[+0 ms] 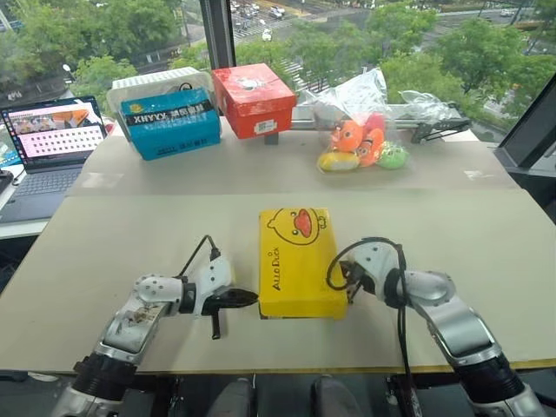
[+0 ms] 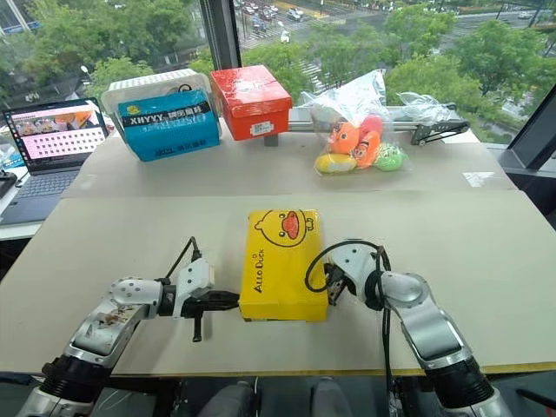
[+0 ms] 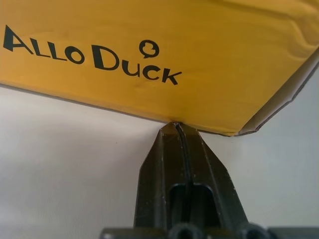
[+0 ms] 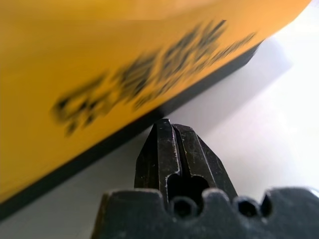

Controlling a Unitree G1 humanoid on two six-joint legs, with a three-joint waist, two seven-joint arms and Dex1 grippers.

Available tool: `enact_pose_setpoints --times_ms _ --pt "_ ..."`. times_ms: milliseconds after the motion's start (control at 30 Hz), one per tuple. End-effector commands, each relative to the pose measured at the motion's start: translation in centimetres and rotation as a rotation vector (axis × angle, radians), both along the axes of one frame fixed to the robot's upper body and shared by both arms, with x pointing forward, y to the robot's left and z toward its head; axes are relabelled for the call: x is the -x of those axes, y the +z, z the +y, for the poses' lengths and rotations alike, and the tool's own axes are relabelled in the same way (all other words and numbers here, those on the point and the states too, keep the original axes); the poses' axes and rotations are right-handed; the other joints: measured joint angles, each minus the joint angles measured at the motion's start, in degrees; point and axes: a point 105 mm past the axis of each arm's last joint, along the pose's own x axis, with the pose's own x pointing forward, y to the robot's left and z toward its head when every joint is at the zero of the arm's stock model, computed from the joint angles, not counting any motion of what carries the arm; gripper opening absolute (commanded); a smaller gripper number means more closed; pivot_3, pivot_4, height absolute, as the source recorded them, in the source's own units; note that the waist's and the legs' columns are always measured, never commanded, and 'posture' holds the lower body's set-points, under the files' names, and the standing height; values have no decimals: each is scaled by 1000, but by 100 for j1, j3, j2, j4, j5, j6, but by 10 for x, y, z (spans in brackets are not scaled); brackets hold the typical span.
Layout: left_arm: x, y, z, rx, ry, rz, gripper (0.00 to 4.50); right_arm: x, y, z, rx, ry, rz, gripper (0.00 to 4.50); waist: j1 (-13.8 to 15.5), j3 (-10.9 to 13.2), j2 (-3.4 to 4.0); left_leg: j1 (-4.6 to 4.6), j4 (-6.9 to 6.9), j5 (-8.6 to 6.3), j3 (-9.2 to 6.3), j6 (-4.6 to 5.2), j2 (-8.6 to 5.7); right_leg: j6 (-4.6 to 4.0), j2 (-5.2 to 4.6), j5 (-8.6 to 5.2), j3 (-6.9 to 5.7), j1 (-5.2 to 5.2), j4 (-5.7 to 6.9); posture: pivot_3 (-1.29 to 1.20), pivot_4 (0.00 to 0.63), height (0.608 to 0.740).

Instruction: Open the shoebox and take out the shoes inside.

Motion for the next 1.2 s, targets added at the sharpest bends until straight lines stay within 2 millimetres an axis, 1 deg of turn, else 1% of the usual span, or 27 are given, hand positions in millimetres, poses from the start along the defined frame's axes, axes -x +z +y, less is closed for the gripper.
enact_pose_setpoints --times_ms 33,100,133,233,300,333,367,467,533,567,633,767,833,900,967,1100,1133,1167,1200 --pt "-17 26 31 -16 78 -88 727 -6 12 -33 20 -75 -34 0 12 0 0 0 0 0 1 0 0 0 0 0 0 -1 1 0 150 740" --pt "-22 40 42 28 103 -78 1466 -12 13 -44 39 -90 -55 0 21 0 -1 0 0 0 1 0 3 -2 1 1 -1 -3 0 0 150 740" --pt "-24 45 45 38 110 -82 1860 -13 12 -45 36 -85 -59 0 32 0 -1 0 0 0 2 0 4 -2 2 1 -3 -3 0 0 150 740" --pt "-25 71 51 63 90 -77 2921 -14 7 -41 8 -40 -36 0 48 0 -1 0 0 0 2 0 5 -1 2 1 -7 1 -8 0 150 740" --pt "-9 96 50 -6 1 -36 3674 -15 9 -29 -38 7 -21 0 17 5 -9 -3 -1 0 4 0 5 -2 2 1 -6 -2 -7 0 150 740" --pt "-1 107 48 -41 -42 -24 3950 -15 9 -24 -53 28 -19 0 -47 13 -24 -11 0 0 5 0 9 -2 5 1 -6 -10 -3 0 150 740" --pt "5 114 45 -64 -67 -12 4404 -15 10 -17 -75 53 -5 0 -69 13 -24 -25 -1 0 3 0 15 -6 12 4 -7 -24 -3 0 150 740" --pt "18 150 36 -100 -110 -46 4404 -14 10 -4 -133 93 37 0 -89 13 -24 -22 -4 0 4 -1 13 -6 8 4 -5 -21 -7 0 150 740" --pt "21 173 32 -82 -112 -82 4404 -14 16 7 -210 117 78 0 -92 14 -24 -22 -7 0 5 -1 13 -5 9 3 -5 -22 -7 0 150 740" --pt "22 185 30 -67 -103 -103 4404 -12 23 16 -261 153 105 0 -92 14 -23 -22 -7 0 4 -1 13 -5 10 3 -5 -23 -7 0 150 740" --pt "21 198 31 -58 -76 -144 4404 -10 39 30 -331 212 136 0 -108 14 -23 -21 -7 0 4 -1 14 -5 11 3 -5 -24 -4 0 150 740" --pt "17 215 40 -16 17 -185 4404 -11 77 49 -397 297 137 0 -154 15 -21 -16 -8 0 10 -1 22 -6 17 4 -3 -24 -1 0 150 740" --pt "16 218 47 3 62 -187 4404 -10 90 56 -403 330 131 0 -161 15 -21 -18 -9 0 10 -1 29 -7 22 4 -3 -27 -3 0 150 740" --pt "19 212 61 -25 120 -181 4404 -9 108 74 -406 386 114 0 -195 15 -21 -18 -11 -1 9 -2 33 -7 24 4 -5 -27 -5 0 150 740" --pt "25 211 71 -25 161 -171 4404 -8 121 92 -404 443 98 0 -216 15 -21 -15 -17 -5 23 -9 43 -12 26 6 -4 -35 -3 0 150 740" --pt "33 220 82 -14 231 -197 4404 -7 139 126 -409 544 77 0 -206 16 -21 -21 -19 -7 26 -13 54 -20 34 10 -7 -47 -5 0 150 740" --pt "36 221 85 -35 249 -207 4404 -8 146 136 -431 567 76 0 -205 16 -22 -21 -19 -8 26 -13 56 -23 34 11 -7 -46 -8 0 150 740" --pt "38 222 85 -54 254 -215 4404 -9 151 144 -454 583 83 0 -211 16 -22 -20 -19 -8 27 -14 56 -23 34 11 -7 -46 -7 0 150 740" --pt "45 226 83 -49 248 -214 4404 -10 155 155 -468 605 88 0 -212 16 -21 -18 -19 -9 31 -16 57 -25 34 13 -5 -46 -8 0 150 740"
